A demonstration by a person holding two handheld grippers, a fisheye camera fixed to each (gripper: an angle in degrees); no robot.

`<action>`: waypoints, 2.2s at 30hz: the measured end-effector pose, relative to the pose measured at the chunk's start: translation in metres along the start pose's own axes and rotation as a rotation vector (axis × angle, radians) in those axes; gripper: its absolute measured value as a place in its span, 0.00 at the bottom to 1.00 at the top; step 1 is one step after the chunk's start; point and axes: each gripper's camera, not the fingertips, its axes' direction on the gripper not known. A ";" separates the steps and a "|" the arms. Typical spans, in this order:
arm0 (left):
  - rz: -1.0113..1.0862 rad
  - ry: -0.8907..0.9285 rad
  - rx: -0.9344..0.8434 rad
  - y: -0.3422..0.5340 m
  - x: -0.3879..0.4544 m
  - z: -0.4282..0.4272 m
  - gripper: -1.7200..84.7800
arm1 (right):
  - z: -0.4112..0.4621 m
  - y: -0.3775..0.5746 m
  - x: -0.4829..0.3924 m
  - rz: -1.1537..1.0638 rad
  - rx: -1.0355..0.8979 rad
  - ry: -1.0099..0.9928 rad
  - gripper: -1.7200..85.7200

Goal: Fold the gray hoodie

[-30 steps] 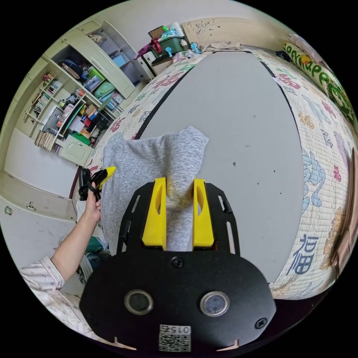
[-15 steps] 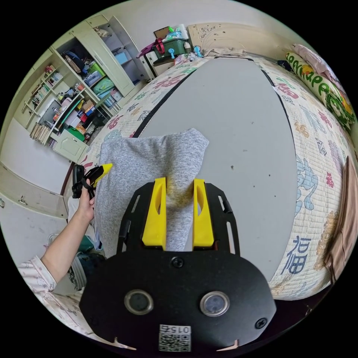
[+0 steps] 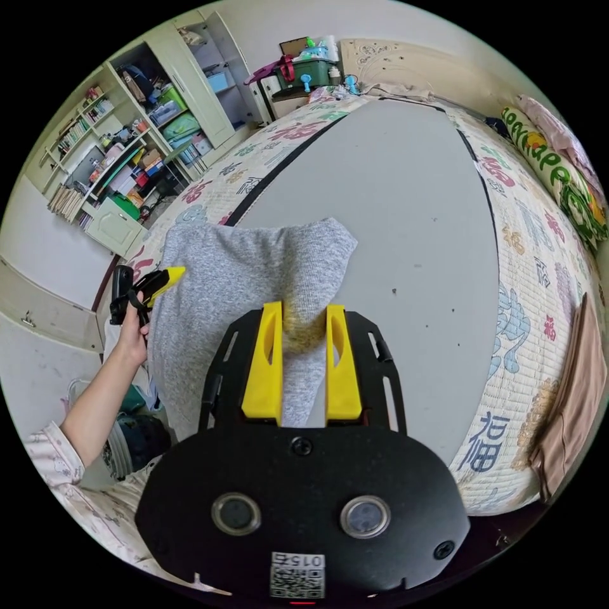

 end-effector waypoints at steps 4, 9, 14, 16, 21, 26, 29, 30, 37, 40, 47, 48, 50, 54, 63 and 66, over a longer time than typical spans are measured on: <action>0.039 0.024 0.036 0.032 -0.026 -0.020 0.09 | -0.007 -0.012 -0.020 -0.007 -0.029 -0.076 0.14; 0.167 -0.036 0.013 0.062 -0.028 -0.042 0.08 | -0.018 -0.028 -0.036 0.042 -0.024 -0.202 0.12; 0.410 -0.067 0.008 0.102 0.011 -0.068 0.07 | -0.080 -0.038 -0.065 0.075 0.094 -0.312 0.11; 0.517 -0.041 0.034 0.117 0.030 -0.081 0.07 | -0.113 -0.037 -0.065 0.098 0.186 -0.393 0.10; 0.810 0.062 0.066 0.145 0.089 -0.102 0.06 | -0.220 -0.022 -0.073 0.028 0.499 -0.504 0.10; 1.028 0.233 0.014 0.164 0.123 -0.055 0.07 | -0.322 0.033 -0.069 -0.031 0.743 -0.305 0.10; 0.994 0.363 -0.043 0.164 0.114 0.005 0.07 | -0.357 0.062 -0.050 0.007 0.829 -0.149 0.10; 0.974 0.388 -0.059 0.164 0.110 0.019 0.07 | -0.363 0.067 -0.045 0.017 0.840 -0.109 0.10; 0.797 0.542 -0.240 0.188 0.065 0.201 0.07 | -0.381 0.081 0.029 0.166 0.819 0.301 0.10; 0.748 0.561 -0.296 0.196 0.049 0.269 0.07 | -0.365 0.060 0.078 0.244 0.751 0.399 0.10; 0.573 0.402 -0.425 0.175 -0.028 0.478 0.09 | -0.267 -0.048 0.276 0.437 0.535 0.518 0.10; 0.565 0.350 -0.430 0.174 -0.038 0.497 0.10 | -0.253 -0.060 0.300 0.461 0.511 0.524 0.10; 0.526 0.090 -0.414 0.170 -0.076 0.550 0.12 | -0.185 -0.093 0.396 0.627 0.446 0.568 0.09; 0.611 0.085 -0.535 0.187 -0.095 0.574 0.15 | -0.089 -0.114 0.448 0.677 0.334 0.632 0.08; 0.924 -0.155 -0.750 0.238 -0.123 0.594 0.14 | 0.059 -0.060 0.399 0.366 0.311 1.088 0.06; 0.921 -0.159 -0.734 0.223 -0.108 0.574 0.14 | 0.061 -0.052 0.382 0.367 0.197 1.184 0.02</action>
